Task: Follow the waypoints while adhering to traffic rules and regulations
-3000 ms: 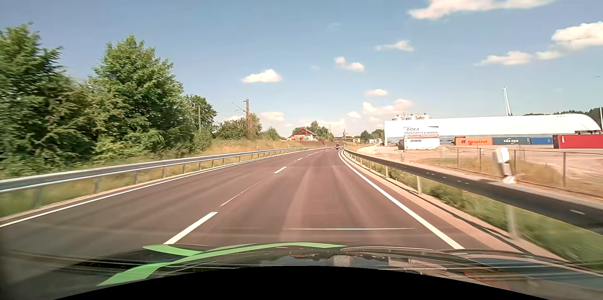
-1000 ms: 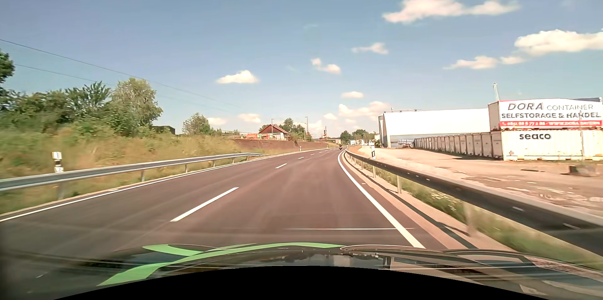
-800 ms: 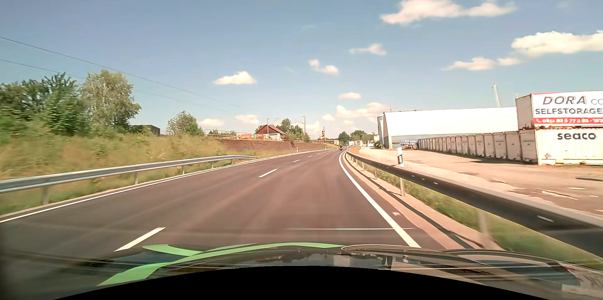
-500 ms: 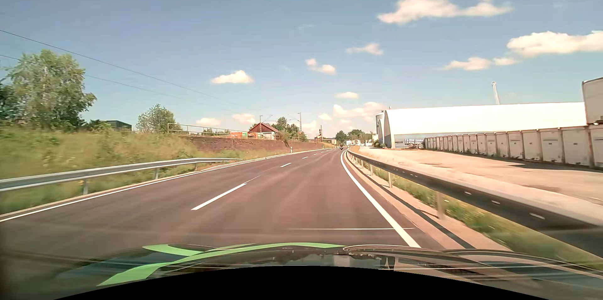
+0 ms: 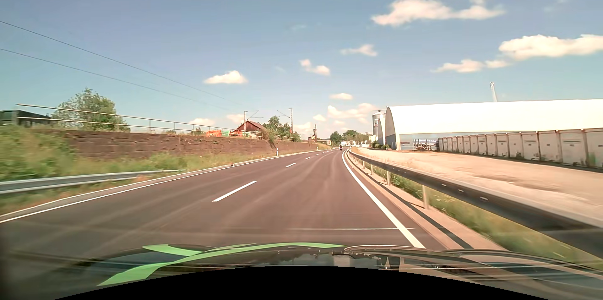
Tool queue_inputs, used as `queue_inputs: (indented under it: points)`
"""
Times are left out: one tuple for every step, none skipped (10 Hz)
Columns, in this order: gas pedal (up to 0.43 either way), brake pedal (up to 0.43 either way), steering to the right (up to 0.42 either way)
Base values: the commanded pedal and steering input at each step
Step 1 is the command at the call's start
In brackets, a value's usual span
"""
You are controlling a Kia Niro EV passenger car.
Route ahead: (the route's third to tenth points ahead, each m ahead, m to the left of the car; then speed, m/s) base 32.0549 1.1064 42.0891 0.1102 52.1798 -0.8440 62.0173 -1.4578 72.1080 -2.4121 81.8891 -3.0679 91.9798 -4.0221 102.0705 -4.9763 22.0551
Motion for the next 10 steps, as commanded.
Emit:
queue_inputs:
  points:
    - [0.197, 0.0, 0.01]
    - [0.197, 0.0, 0.01]
    - [0.197, 0.0, 0.011]
    - [0.189, 0.0, 0.011]
    - [0.169, 0.0, 0.011]
    - [0.169, 0.0, 0.011]
    - [0.169, 0.0, 0.011]
    - [0.169, 0.0, 0.011]
    - [0.169, 0.0, 0.011]
    - [0.169, 0.0, 0.011]
